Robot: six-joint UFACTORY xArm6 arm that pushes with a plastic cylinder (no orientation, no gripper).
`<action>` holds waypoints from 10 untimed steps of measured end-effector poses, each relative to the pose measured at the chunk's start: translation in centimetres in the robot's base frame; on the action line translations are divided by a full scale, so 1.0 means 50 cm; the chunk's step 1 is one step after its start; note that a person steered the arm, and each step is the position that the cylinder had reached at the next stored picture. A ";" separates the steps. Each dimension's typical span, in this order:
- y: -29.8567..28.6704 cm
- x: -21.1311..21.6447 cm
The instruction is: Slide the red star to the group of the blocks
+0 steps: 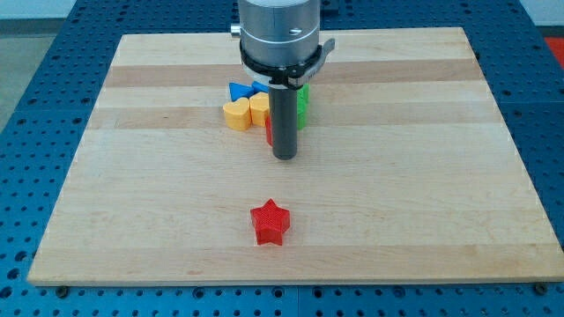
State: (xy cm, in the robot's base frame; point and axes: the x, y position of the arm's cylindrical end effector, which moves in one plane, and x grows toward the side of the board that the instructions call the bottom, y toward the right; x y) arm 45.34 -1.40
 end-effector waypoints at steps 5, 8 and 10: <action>0.080 0.137; 0.017 0.283; -0.069 0.282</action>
State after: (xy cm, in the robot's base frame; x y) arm 59.42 -4.84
